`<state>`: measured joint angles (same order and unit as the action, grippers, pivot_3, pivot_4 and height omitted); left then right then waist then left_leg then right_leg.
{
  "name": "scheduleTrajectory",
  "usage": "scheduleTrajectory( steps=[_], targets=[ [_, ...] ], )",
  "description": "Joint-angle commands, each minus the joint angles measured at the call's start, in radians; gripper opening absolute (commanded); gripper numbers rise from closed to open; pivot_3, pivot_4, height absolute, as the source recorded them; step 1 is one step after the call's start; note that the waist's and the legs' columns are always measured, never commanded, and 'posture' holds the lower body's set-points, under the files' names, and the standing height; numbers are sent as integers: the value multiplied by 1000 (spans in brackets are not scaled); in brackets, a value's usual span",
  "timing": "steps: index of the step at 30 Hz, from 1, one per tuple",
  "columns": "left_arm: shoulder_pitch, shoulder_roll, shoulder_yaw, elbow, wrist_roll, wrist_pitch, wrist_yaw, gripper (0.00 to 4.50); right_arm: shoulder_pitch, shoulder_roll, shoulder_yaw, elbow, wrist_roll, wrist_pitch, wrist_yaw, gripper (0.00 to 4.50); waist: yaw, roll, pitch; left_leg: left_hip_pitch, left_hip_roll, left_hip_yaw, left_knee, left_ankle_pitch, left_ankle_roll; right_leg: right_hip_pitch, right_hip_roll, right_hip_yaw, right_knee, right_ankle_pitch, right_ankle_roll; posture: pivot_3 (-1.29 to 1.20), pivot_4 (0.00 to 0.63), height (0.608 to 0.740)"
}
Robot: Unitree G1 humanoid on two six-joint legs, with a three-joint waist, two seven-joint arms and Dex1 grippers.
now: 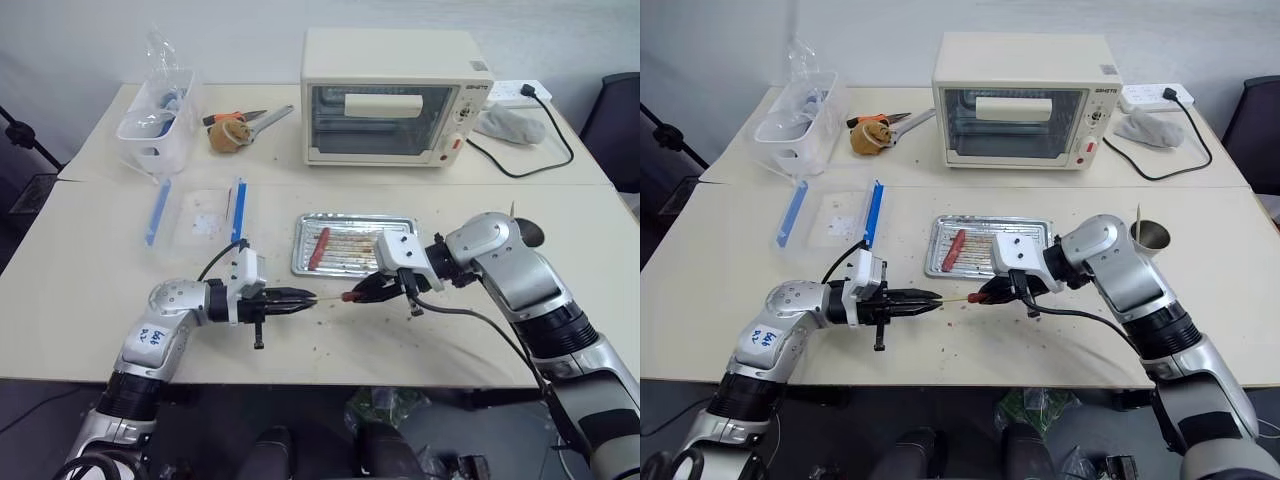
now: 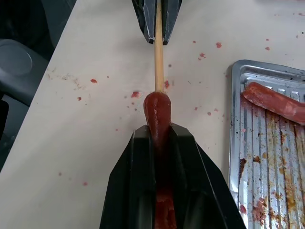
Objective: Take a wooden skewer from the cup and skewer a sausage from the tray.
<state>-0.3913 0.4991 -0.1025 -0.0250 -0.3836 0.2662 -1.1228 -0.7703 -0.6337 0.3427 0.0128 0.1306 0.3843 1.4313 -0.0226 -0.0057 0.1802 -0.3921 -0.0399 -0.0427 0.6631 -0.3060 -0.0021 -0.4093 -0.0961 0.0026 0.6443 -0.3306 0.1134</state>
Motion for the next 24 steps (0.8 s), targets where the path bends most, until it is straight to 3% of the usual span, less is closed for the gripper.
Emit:
scheduleTrajectory(
  steps=[1,13,18,24],
  targets=[
    [-49,-60,-64,-40,-11,-5,-9,0,-26,70,33,-53,34,-7,-3,259,0,0,0,0,0,0,0,0,0,0,0,0,0,0,0,0,150,740],
    [-94,-157,-89,-5,27,-5,-21,0,-38,124,49,-74,43,1,24,259,0,0,0,0,0,0,1,0,0,0,0,-1,1,0,0,0,150,740],
    [-86,-145,-60,0,40,-11,-32,0,-38,113,21,-72,47,82,15,259,0,0,0,0,0,0,1,0,0,0,0,-1,1,0,0,0,150,740],
    [-38,-63,31,4,31,-40,-31,0,30,16,-74,-80,69,26,21,1987,0,0,0,0,0,0,1,0,0,0,0,-1,1,0,0,0,150,740]
  ],
)
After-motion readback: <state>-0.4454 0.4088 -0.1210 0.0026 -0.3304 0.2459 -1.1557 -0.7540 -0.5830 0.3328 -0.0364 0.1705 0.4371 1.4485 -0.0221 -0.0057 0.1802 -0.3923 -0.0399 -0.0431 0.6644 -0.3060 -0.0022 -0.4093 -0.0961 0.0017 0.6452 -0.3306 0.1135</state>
